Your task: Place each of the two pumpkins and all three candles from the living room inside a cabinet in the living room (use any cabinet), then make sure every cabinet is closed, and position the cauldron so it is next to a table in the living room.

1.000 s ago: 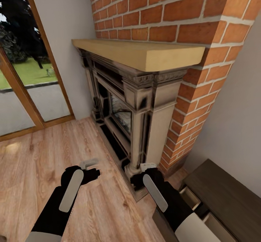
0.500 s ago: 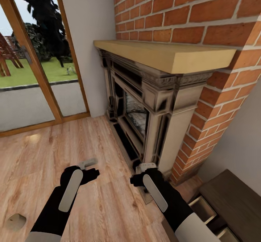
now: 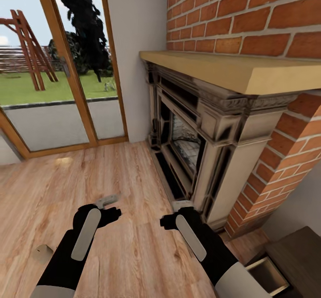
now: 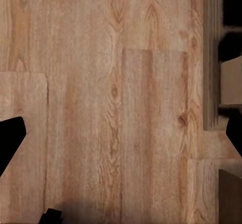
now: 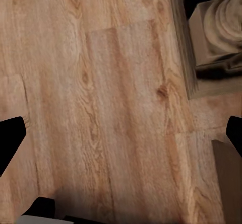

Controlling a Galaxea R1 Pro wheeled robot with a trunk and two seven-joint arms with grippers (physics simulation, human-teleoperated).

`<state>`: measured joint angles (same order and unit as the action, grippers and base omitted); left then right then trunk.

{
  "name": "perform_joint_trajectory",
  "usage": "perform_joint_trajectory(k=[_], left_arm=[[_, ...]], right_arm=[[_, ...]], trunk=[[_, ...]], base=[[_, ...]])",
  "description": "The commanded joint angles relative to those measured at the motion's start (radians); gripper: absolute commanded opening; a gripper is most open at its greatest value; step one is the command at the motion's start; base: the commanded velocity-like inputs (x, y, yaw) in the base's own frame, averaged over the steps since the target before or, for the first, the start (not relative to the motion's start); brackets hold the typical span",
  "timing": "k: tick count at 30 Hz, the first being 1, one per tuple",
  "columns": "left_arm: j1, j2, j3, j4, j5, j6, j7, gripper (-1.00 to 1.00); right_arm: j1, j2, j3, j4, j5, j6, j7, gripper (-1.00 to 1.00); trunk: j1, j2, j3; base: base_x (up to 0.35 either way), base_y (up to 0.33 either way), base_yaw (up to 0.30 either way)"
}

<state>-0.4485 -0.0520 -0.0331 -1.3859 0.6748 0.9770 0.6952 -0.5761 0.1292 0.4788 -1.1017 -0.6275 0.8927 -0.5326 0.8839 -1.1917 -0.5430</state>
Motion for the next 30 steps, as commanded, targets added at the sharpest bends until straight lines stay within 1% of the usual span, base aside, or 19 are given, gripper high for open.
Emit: perform_joint_trajectory(k=[1, 11, 13, 16, 23, 25, 27, 29, 30], left_arm=[[-0.001, 0.0, -0.001, -0.001, 0.01, 0.002, 0.01, 1.0], [-0.001, 0.001, 0.001, 0.0, 0.009, 0.002, 0.01, 1.0], [-0.001, 0.001, 0.015, 0.002, 0.009, 0.002, 0.01, 1.0], [-0.001, 0.001, 0.051, 0.003, 0.01, 0.002, 0.01, 1.0], [-0.001, 0.002, 0.077, 0.007, 0.009, 0.002, 0.01, 1.0], [-0.001, 0.01, 0.089, 0.008, 0.009, 0.002, 0.01, 1.0], [-0.001, 0.03, 0.099, 0.011, 0.011, 0.002, 0.01, 1.0], [-0.001, 0.055, 0.104, 0.018, 0.013, 0.001, 0.007, 1.0], [-0.001, 0.061, 0.105, 0.021, 0.013, 0.001, 0.007, 1.0]], right_arm=[[-0.001, 0.0, 0.001, -0.001, -0.01, 0.002, -0.01, 1.0], [-0.001, 0.0, 0.001, 0.003, -0.012, 0.001, -0.009, 1.0], [-0.001, 0.0, 0.001, 0.007, -0.012, 0.0, -0.008, 1.0], [-0.001, 0.0, 0.001, 0.009, -0.012, 0.0, -0.007, 1.0], [-0.001, 0.0, 0.001, 0.014, -0.012, -0.001, -0.005, 1.0], [-0.001, 0.0, 0.001, 0.016, -0.012, -0.002, -0.004, 1.0], [-0.001, 0.0, 0.001, 0.018, -0.012, -0.003, -0.003, 1.0], [-0.001, 0.0, 0.001, 0.019, -0.011, -0.003, -0.003, 1.0], [-0.001, 0.0, 0.002, 0.019, -0.011, -0.003, -0.003, 1.0]], trunk=[[0.0, -0.001, -0.001], [0.0, -0.001, 0.004], [0.0, -0.001, 0.005], [0.0, -0.001, 0.007], [0.0, -0.001, 0.01], [0.0, -0.001, 0.011], [0.0, -0.001, 0.012], [0.0, -0.001, 0.013], [0.0, -0.001, 0.013]], base=[[0.0, 0.0, 0.275], [0.0, 0.0, 0.275], [0.0, 0.0, 0.275], [0.0, 0.0, 0.275], [0.0, 0.0, 0.275], [0.0, 0.0, 0.275], [0.0, 0.0, 0.275], [0.0, 0.0, 0.275], [0.0, 0.0, 0.275]])
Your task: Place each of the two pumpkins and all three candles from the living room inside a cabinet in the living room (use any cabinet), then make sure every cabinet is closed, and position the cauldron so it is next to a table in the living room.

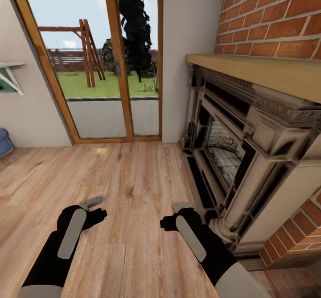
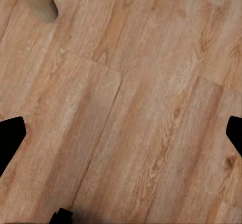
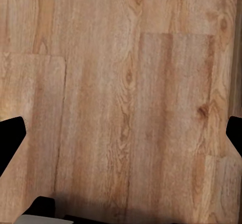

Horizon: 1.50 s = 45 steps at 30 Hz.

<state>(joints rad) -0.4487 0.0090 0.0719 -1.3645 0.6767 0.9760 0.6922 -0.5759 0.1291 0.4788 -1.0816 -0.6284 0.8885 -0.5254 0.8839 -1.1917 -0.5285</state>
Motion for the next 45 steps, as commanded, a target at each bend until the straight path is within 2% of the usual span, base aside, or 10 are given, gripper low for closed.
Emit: perform_joint_trajectory(k=[1, 7, 11, 17, 19, 24, 27, 30, 34, 45], left_arm=[[-0.001, 0.011, 0.002, 0.008, 0.011, 0.002, 0.009, 1.0], [-0.01, 0.045, 0.018, 0.129, 0.006, -0.005, 0.008, 1.0], [-0.011, 0.074, 0.02, 0.27, -0.004, -0.039, 0.007, 1.0], [-0.011, 0.117, -0.001, 0.544, -0.012, -0.295, -0.02, 1.0], [-0.011, 0.122, -0.049, 0.645, -0.032, -0.4, -0.082, 1.0], [-0.011, 0.123, -0.119, 0.815, -0.07, -0.581, -0.205, 1.0], [-0.011, 0.124, -0.13, 0.856, -0.075, -0.623, -0.239, 1.0], [-0.01, 0.124, -0.132, 0.865, -0.076, -0.65, -0.246, 1.0], [-0.007, 0.123, -0.131, 0.867, -0.075, -0.668, -0.248, 1.0], [0.002, 0.113, -0.133, 0.903, -0.075, -0.77, -0.25, 1.0]], right_arm=[[-0.001, 0.0, 0.002, 0.004, -0.01, 0.0, -0.011, 1.0], [-0.001, 0.0, 0.003, 0.047, -0.008, 0.0, -0.012, 1.0], [-0.001, -0.001, 0.005, 0.085, 0.001, -0.024, -0.012, 1.0], [0.006, -0.011, 0.014, 0.159, 0.007, -0.189, -0.007, 1.0], [0.008, -0.008, 0.024, 0.202, 0.01, -0.255, -0.006, 1.0], [0.021, -0.008, 0.122, 0.317, 0.01, -0.435, -0.004, 1.0], [0.023, -0.005, 0.162, 0.445, 0.004, -0.561, 0.001, 1.0], [0.034, -0.003, 0.17, 0.496, 0.003, -0.612, 0.039, 1.0], [0.052, -0.002, 0.173, 0.513, 0.009, -0.631, 0.106, 1.0], [0.064, -0.002, 0.174, 0.572, 0.011, -0.704, 0.126, 1.0]], trunk=[[0.0, -0.001, -0.001], [0.0, -0.001, 0.002], [0.0, -0.001, 0.004], [0.0, -0.001, 0.005], [0.0, -0.001, 0.005], [0.0, -0.001, 0.005], [0.0, -0.001, 0.005], [0.0, -0.001, 0.005], [0.0, -0.001, 0.005], [0.0, -0.001, 0.005]], base=[[0.0, 0.0, 0.275], [0.0, 0.0, 0.275], [0.0, 0.0, 0.276], [0.0, 0.0, 0.281], [0.0, 0.0, 0.282], [0.0, 0.0, 0.287], [0.0, 0.0, 0.29], [0.0, 0.0, 0.291], [0.0, 0.0, 0.291], [0.0, 0.0, 0.291]])
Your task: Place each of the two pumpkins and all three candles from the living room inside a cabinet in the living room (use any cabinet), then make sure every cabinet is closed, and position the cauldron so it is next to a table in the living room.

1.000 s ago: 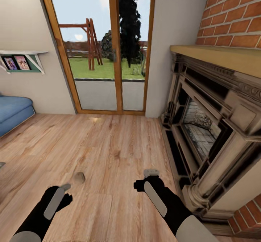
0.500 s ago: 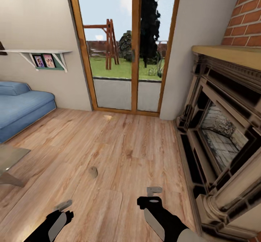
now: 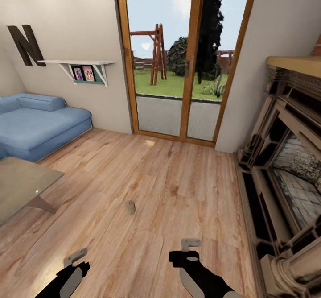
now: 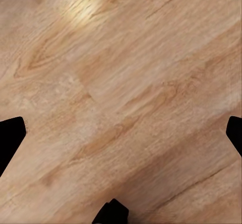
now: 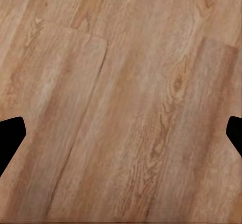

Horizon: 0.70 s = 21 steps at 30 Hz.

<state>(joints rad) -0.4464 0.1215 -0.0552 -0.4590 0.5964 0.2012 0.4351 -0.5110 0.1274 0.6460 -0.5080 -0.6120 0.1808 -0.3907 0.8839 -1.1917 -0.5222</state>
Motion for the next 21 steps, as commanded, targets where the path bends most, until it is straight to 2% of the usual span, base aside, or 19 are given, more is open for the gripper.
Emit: perform_joint_trajectory(k=[1, 10, 12, 21], left_arm=[[0.0, 0.001, -0.006, -0.002, 0.006, 0.003, 0.006, 1.0], [0.0, -0.001, -0.008, 0.0, 0.007, -0.005, -0.03, 1.0], [0.0, -0.002, -0.024, 0.0, 0.007, -0.005, -0.039, 1.0], [0.0, -0.002, -0.077, 0.027, 0.004, -0.009, -0.059, 1.0]], right_arm=[[-0.001, -0.001, 0.007, 0.003, -0.006, 0.002, -0.008, 1.0], [-0.001, 0.0, 0.007, 0.021, -0.005, -0.004, -0.008, 1.0], [-0.001, 0.0, 0.007, 0.022, -0.005, -0.004, -0.008, 1.0], [-0.001, -0.007, 0.006, 0.023, -0.009, -0.026, -0.007, 1.0]], trunk=[[0.0, -0.001, -0.001], [0.0, -0.001, -0.001], [0.0, -0.001, -0.001], [0.0, -0.001, -0.001]], base=[[0.0, 0.0, 0.291], [0.001, 0.0, 0.291], [0.079, 0.0, 0.291], [0.288, 0.0, 0.285]])
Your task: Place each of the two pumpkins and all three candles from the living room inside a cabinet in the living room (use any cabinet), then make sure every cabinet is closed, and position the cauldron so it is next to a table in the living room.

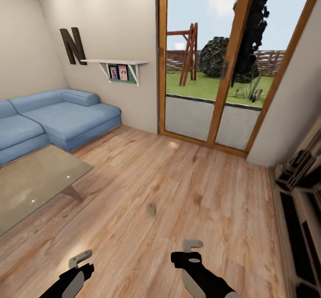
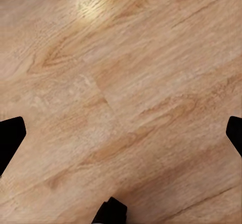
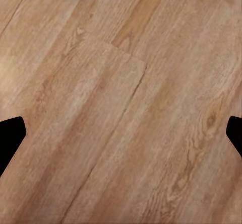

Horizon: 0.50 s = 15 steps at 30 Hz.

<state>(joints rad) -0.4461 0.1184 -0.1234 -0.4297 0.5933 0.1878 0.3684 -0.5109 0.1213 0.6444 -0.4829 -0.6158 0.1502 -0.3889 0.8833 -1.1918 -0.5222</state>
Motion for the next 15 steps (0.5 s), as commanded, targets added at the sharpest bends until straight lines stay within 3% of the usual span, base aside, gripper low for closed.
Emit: perform_joint_trajectory(k=[1, 6, 15], left_arm=[[0.0, 0.001, -0.017, -0.002, 0.007, 0.004, 0.008, 1.0], [0.0, 0.001, -0.026, 0.0, 0.006, 0.004, 0.008, 1.0], [0.0, 0.001, -0.027, -0.001, 0.007, 0.004, 0.007, 1.0]], right_arm=[[-0.001, -0.002, 0.008, -0.002, -0.006, 0.003, -0.009, 1.0], [-0.001, -0.003, 0.008, 0.0, -0.006, 0.002, -0.008, 1.0], [-0.001, -0.004, 0.008, 0.0, -0.005, 0.001, -0.007, 1.0]], trunk=[[0.001, -0.001, -0.001], [0.001, -0.001, -0.001], [0.001, -0.001, -0.001]], base=[[0.333, -0.005, 0.121], [0.316, -0.095, 0.037], [0.243, -0.251, 0.002]])
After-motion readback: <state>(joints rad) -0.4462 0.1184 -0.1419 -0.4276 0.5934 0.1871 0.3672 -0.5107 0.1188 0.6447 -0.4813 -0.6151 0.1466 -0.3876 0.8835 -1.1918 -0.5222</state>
